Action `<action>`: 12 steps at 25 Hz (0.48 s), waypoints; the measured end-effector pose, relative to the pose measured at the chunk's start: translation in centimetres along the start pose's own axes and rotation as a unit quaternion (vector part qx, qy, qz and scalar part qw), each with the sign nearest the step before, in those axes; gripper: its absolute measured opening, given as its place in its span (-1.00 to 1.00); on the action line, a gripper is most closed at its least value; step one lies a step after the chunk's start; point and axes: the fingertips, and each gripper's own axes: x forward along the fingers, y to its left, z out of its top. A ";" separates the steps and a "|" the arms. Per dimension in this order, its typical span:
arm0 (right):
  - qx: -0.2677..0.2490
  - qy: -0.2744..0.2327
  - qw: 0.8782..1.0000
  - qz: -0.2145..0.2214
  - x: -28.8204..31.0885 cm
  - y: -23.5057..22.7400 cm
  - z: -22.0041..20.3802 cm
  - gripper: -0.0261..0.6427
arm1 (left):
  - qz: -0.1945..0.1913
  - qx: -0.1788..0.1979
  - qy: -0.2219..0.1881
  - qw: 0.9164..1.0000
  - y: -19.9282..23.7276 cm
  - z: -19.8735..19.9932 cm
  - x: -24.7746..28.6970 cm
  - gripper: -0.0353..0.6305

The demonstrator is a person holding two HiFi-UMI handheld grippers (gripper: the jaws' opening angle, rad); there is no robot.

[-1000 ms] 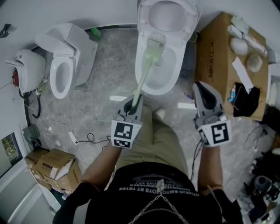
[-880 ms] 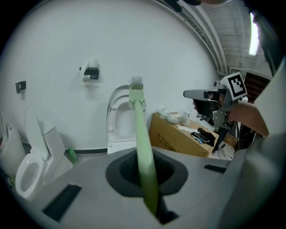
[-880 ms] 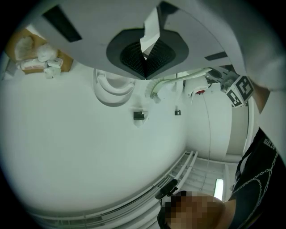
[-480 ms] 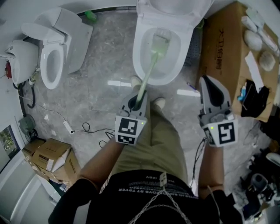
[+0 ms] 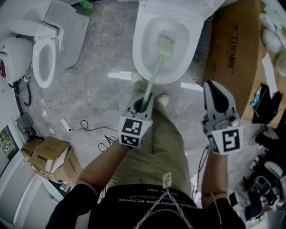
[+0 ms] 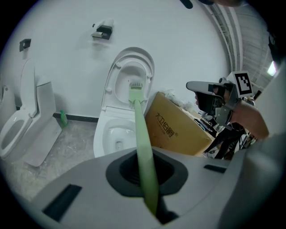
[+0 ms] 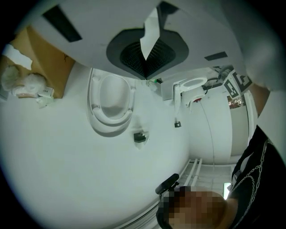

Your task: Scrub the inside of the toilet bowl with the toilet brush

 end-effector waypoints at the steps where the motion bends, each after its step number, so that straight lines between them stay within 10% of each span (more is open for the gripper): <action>1: 0.000 0.003 1.000 0.000 0.4 -0.1 -0.3 -0.91 | -0.001 -0.004 0.003 1.000 0.2 -0.2 0.5 -0.89; 12: 0.005 0.020 1.000 0.005 3.8 -1.3 -2.1 -0.91 | -0.009 -0.097 0.069 0.993 3.1 -4.7 6.7 -0.89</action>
